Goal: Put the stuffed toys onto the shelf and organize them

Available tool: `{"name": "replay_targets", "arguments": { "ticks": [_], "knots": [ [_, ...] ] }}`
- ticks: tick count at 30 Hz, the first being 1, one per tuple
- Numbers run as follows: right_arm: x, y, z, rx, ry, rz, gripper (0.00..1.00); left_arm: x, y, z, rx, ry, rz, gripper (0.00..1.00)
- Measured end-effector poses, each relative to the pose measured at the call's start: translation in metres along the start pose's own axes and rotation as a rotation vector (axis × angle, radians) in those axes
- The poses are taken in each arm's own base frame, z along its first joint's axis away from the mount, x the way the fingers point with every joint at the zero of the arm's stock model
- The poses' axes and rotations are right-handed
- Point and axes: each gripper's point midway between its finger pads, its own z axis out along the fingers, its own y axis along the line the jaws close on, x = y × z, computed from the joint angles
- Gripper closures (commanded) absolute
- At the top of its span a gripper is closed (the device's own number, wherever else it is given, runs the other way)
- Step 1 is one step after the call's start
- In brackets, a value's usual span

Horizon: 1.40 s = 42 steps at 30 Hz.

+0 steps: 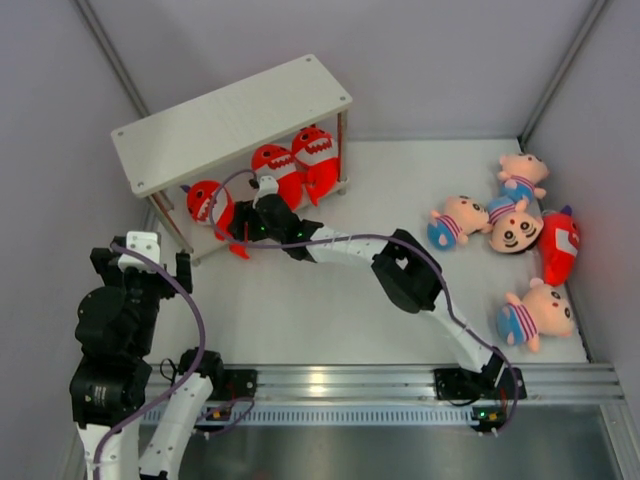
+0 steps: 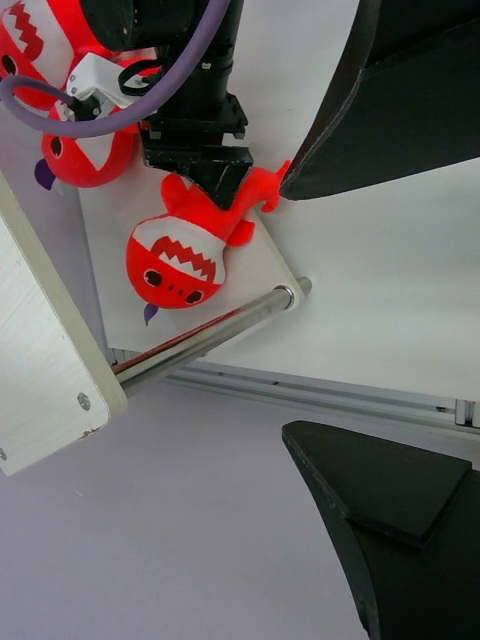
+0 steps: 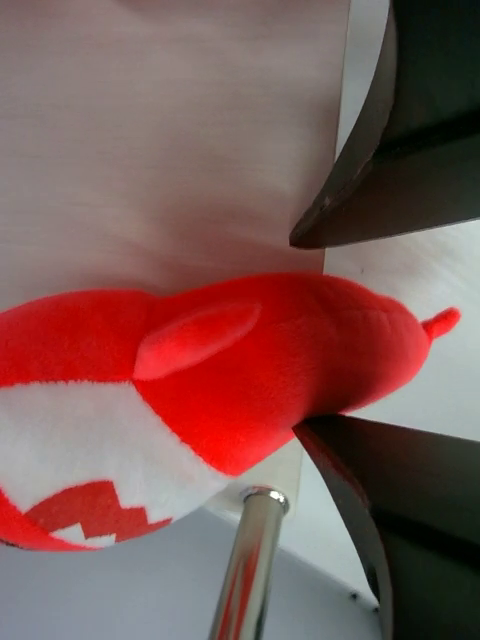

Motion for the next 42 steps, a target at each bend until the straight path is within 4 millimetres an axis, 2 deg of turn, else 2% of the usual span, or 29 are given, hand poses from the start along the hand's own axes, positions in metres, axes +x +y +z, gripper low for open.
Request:
{"name": "replay_targets", "arguments": {
  "ticks": [2,5,6,8,16,24,26,28,35,37,40,41,42],
  "knots": [
    [0.002,0.003,0.004,-0.014,0.003,0.025,0.47,0.001,0.000,0.001,0.000,0.003,0.004,0.02],
    [0.002,0.009,0.007,-0.041,0.005,0.067,0.68,0.001,0.001,0.001,-0.002,0.004,0.010,0.02],
    [0.002,0.010,0.007,-0.046,0.007,0.076,0.81,0.002,0.001,0.001,-0.003,0.005,0.010,0.02],
    [0.002,0.012,0.008,-0.057,0.006,0.096,1.00,0.002,0.001,0.001,-0.003,0.006,0.011,0.02],
    [-0.012,0.003,0.010,-0.053,-0.022,0.173,1.00,0.004,0.000,0.002,-0.003,0.013,0.013,0.02],
    [-0.067,-0.048,0.009,0.013,-0.101,0.230,1.00,0.004,0.000,0.002,-0.004,0.012,0.013,0.02],
    [-0.082,-0.056,0.008,0.026,-0.116,0.233,1.00,0.004,0.000,0.002,-0.004,0.012,0.013,0.02],
    [-0.096,-0.055,0.009,0.023,-0.134,0.236,1.00,0.004,0.000,0.002,-0.004,0.012,0.013,0.02],
    [-0.090,-0.056,0.011,0.020,-0.109,0.240,1.00,0.004,0.000,0.002,-0.004,0.013,0.015,0.02],
    [-0.085,-0.055,0.013,0.010,-0.093,0.245,0.94,0.004,0.000,0.002,-0.004,0.012,0.015,0.02],
    [-0.076,-0.056,0.016,0.004,-0.071,0.260,0.68,0.004,0.000,0.002,-0.004,0.013,0.015,0.02],
    [-0.072,-0.057,0.017,0.006,-0.061,0.266,0.54,0.004,0.000,0.002,-0.004,0.013,0.015,0.02],
    [-0.069,-0.058,0.018,0.008,-0.054,0.273,0.49,0.004,0.000,0.002,-0.004,0.013,0.015,0.02]
  ]
}}
